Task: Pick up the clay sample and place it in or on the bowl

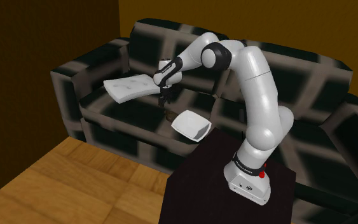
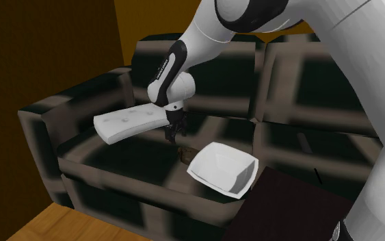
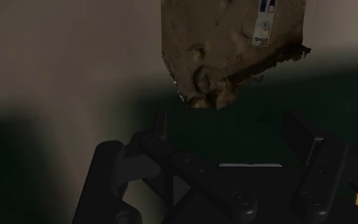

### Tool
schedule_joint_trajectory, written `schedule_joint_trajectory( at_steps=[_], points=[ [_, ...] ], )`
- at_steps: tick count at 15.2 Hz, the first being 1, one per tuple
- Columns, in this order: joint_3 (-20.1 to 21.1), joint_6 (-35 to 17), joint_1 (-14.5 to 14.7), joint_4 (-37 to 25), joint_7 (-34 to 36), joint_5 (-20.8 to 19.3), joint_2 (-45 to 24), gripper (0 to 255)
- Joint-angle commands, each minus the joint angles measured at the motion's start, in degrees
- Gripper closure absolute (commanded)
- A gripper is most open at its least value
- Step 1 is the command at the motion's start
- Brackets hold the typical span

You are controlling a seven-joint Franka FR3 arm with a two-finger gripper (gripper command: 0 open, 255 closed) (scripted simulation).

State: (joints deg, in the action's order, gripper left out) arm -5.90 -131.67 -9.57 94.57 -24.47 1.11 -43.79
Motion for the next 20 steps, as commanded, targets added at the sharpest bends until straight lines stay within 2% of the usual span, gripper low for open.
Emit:
schedule_joint_trajectory(
  at_steps=[1,8,16,17,20],
  points=[
    [0.11,0.12,-0.42,-3.25,-0.24,0.14,-3.19,0],
    [0.31,-2.98,-0.72,-3.62,-0.35,0.33,-6.66,0],
    [0.31,-2.98,-0.72,-3.62,-0.34,0.33,-6.65,0],
    [0.31,-2.98,-0.72,-3.62,-0.34,0.33,-6.65,255],
    [0.31,-2.97,-0.72,-3.62,-0.34,0.33,-6.65,255]
  ],
)
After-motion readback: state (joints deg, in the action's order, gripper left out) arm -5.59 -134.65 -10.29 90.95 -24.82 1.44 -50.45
